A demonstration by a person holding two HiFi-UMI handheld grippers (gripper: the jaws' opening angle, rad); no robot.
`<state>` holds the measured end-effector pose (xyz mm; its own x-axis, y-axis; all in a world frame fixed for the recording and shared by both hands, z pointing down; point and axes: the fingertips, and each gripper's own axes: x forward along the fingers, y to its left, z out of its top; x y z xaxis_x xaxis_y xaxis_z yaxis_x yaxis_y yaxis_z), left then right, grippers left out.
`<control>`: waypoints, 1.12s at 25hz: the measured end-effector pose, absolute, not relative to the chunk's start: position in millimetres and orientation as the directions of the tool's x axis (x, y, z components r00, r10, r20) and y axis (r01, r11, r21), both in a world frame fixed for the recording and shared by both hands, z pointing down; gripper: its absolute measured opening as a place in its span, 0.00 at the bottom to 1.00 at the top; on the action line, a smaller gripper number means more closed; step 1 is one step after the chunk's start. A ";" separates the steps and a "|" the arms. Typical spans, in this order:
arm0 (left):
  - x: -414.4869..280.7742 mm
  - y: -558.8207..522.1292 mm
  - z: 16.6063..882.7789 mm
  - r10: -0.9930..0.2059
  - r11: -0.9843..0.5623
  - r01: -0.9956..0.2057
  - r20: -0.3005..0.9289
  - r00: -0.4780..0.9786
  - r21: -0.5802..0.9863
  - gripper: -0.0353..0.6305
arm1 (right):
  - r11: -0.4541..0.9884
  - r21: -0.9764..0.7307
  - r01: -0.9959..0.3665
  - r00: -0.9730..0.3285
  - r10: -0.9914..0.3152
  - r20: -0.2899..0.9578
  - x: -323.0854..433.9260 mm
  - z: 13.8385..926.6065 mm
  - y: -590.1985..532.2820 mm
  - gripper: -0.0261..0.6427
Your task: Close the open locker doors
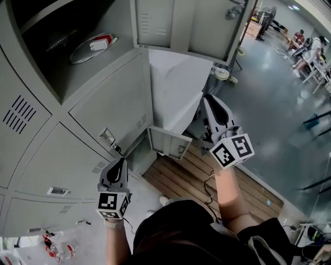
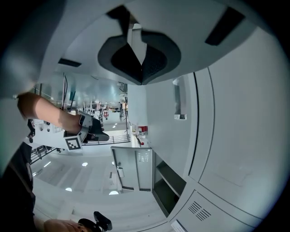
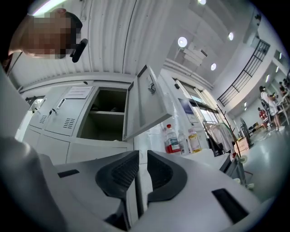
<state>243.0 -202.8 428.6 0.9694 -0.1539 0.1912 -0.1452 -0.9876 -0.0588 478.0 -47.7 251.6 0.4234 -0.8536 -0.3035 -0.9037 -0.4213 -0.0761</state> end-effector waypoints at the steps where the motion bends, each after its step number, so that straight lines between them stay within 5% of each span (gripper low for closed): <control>1: 249.4 -200.1 427.7 -0.136 -0.990 -0.127 0.187 0.973 -0.059 0.08 | -0.437 -0.070 -0.897 0.436 -0.846 -0.308 483.3 247.5 -41.4 0.14; 13: 286.1 -180.6 414.2 -0.039 -0.997 -0.027 0.159 0.986 -0.074 0.08 | -0.465 0.004 -0.885 0.436 -0.832 -0.342 527.6 190.7 -26.5 0.39; 28: 285.6 -186.8 415.0 -0.052 -0.997 -0.043 0.157 0.986 -0.064 0.08 | -0.448 0.034 -0.893 0.406 -0.837 -0.367 529.3 163.2 -37.9 0.43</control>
